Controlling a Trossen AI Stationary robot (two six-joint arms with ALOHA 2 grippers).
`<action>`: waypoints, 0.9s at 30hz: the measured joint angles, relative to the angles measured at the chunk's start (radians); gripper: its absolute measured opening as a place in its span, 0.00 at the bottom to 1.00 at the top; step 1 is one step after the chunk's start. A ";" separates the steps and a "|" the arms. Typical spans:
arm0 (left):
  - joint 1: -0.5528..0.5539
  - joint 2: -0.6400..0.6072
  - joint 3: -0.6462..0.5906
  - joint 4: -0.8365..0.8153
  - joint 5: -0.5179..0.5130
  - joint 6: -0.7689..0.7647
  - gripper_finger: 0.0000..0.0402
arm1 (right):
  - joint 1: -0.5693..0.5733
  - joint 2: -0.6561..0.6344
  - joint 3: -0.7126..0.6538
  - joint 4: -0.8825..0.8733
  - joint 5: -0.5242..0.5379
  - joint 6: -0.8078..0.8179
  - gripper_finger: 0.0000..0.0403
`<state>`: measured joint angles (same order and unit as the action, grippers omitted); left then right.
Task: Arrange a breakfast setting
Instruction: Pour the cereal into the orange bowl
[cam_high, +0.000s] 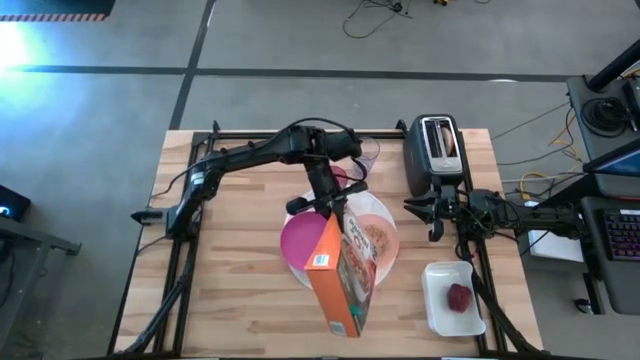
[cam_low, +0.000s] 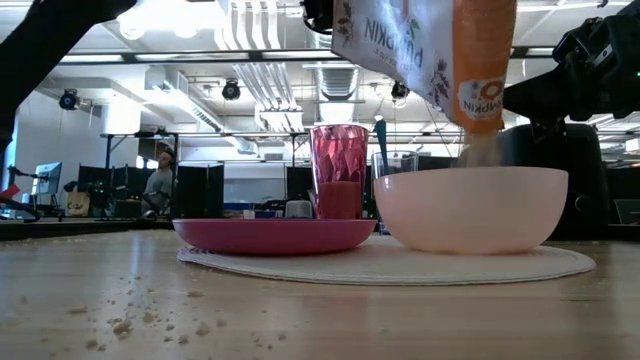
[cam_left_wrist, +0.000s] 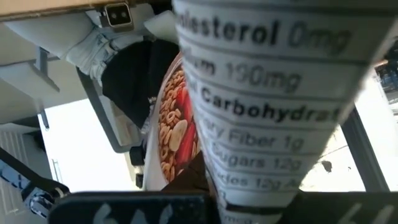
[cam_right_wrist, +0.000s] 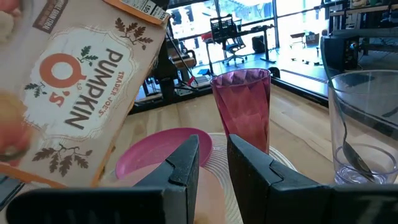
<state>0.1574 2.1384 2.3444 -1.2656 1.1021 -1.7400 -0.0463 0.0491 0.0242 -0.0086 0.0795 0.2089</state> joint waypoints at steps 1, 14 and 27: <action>0.000 0.000 0.000 -0.017 -0.011 0.016 0.00 | 0.000 0.000 0.000 0.000 0.000 0.000 0.18; -0.031 -0.023 0.000 -0.304 -0.202 0.436 0.00 | 0.000 0.000 0.000 0.000 0.000 0.000 0.18; -0.135 -0.045 0.000 -0.306 -0.467 0.678 0.00 | 0.000 0.000 0.000 0.000 0.000 0.000 0.18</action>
<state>0.0222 2.0934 2.3444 -1.5713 0.6351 -1.0619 -0.0463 0.0492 0.0242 -0.0086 0.0795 0.2089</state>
